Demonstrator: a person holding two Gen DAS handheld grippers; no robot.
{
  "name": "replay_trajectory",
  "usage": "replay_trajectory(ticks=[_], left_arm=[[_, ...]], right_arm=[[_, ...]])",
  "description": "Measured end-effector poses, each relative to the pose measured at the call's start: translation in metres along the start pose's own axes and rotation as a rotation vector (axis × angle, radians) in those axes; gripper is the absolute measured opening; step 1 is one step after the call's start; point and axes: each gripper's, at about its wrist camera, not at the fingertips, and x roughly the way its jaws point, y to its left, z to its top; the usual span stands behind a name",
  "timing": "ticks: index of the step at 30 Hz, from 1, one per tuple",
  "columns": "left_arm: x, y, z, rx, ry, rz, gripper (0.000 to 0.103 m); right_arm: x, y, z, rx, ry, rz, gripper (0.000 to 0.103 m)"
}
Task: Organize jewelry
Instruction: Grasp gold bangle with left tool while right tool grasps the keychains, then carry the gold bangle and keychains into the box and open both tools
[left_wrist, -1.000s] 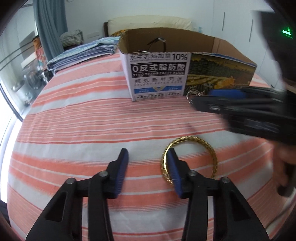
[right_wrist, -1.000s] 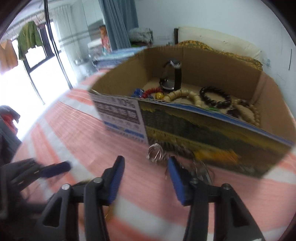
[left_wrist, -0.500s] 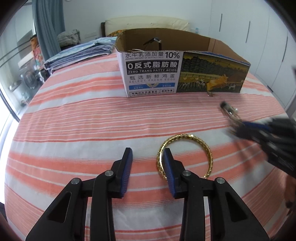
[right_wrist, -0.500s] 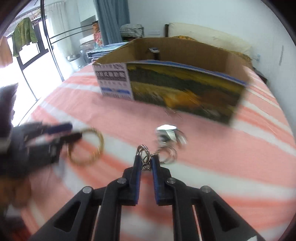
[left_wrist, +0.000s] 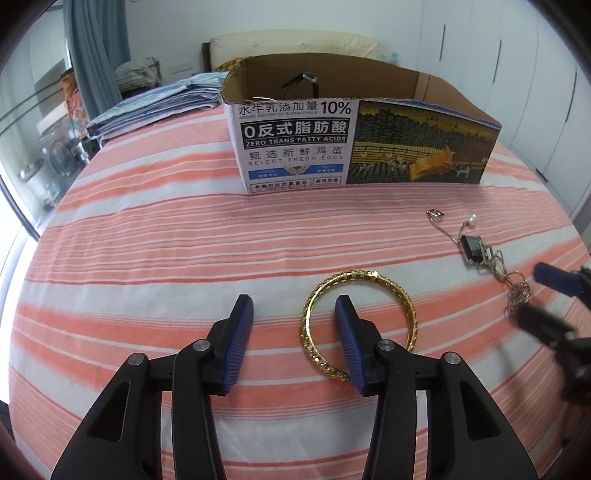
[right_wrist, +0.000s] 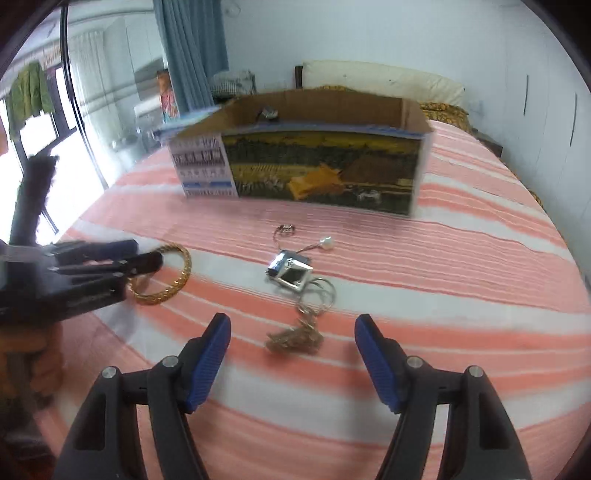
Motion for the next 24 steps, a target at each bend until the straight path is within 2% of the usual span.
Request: replay_trajectory(ticks=[1,2,4,8,13,19,24], left_arm=[[-0.001,0.000,-0.001,-0.001,-0.001,0.000,0.045],[-0.002,0.000,-0.002,-0.004,-0.001,-0.008,0.040],[-0.005,-0.001,-0.005,0.002,-0.004,-0.029,0.005],[-0.011,0.009,-0.008,-0.048,0.004,-0.090,0.003],[-0.038,0.024,-0.002,-0.128,-0.033,-0.170,0.003],[-0.082,0.033,0.014,-0.139,-0.117,-0.194,0.003],[-0.105,0.041,0.026,-0.140,-0.154,-0.198,0.003]], right_arm=[[-0.002,0.001,0.001,0.002,-0.013,-0.033,0.023],[-0.004,-0.002,0.001,0.021,-0.017,-0.023,0.021],[-0.008,-0.008,-0.001,0.067,-0.009,-0.003,0.021],[-0.041,-0.022,0.001,0.130,-0.064,0.060,0.020],[-0.081,-0.034,0.009,0.152,-0.124,0.104,0.020],[-0.109,-0.038,0.018,0.154,-0.171,0.132,0.020],[-0.119,-0.040,0.026,0.160,-0.197,0.156,0.020]])
